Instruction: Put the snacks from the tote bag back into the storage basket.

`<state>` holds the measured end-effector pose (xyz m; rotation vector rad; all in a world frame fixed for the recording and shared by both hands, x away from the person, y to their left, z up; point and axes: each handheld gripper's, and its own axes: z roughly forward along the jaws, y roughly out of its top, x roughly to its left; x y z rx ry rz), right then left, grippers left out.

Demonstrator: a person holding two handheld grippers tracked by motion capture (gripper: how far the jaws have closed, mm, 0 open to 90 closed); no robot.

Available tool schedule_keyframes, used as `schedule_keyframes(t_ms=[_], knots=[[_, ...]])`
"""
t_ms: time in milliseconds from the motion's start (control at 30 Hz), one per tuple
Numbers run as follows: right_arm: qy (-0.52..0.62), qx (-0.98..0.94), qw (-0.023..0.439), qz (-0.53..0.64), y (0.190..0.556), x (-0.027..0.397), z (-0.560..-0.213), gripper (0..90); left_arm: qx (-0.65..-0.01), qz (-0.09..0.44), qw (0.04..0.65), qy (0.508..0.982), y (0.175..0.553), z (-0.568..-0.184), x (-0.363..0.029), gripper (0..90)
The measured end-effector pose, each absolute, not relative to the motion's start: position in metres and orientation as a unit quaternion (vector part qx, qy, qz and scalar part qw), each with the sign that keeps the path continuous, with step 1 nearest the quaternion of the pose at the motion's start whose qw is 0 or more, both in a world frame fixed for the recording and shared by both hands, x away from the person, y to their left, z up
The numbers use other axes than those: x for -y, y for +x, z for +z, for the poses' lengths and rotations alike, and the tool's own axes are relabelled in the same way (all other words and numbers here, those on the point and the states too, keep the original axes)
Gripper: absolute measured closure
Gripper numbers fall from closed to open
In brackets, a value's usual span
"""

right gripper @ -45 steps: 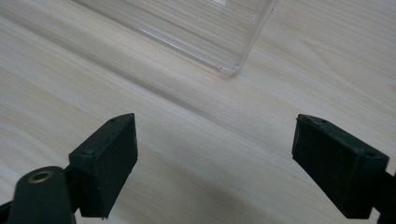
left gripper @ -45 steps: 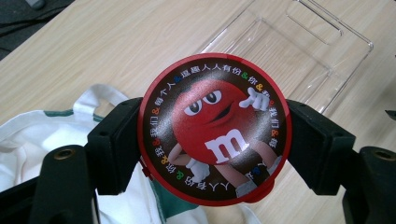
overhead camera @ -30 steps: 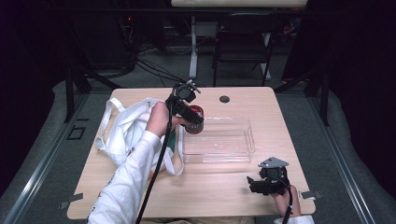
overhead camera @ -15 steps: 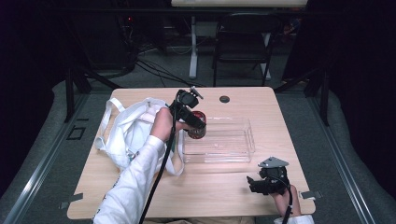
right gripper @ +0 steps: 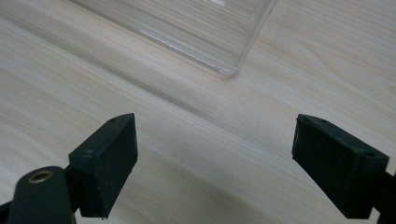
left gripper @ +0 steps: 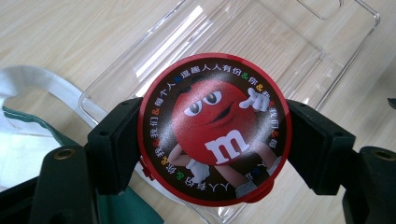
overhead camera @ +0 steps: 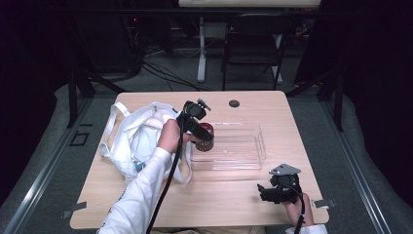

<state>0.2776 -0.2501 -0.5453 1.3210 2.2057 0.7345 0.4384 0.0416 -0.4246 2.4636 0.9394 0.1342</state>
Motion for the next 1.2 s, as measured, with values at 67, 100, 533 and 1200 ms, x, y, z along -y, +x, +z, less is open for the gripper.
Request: schedule_keyframes(t_ms=[67, 100, 533, 1200], knots=[[0.480, -0.803, 0.231, 0.268, 0.278, 0.250, -0.545, 13.8, -0.344, 0.047, 0.247, 0.905, 0.438, -0.427, -0.041, 26.0], [0.480, -0.803, 0.231, 0.268, 0.278, 0.250, -0.545, 13.8, -0.345, 0.046, 0.249, 0.904, 0.438, -0.428, -0.041, 26.0], [0.481, -0.802, 0.232, 0.268, 0.278, 0.250, -0.545, 13.8, -0.348, 0.038, 0.242, 0.905, 0.439, -0.439, -0.042, 26.0], [0.481, -0.802, 0.232, 0.269, 0.277, 0.250, -0.545, 13.8, -0.357, 0.032, 0.234, 0.904, 0.439, -0.454, -0.043, 26.0]])
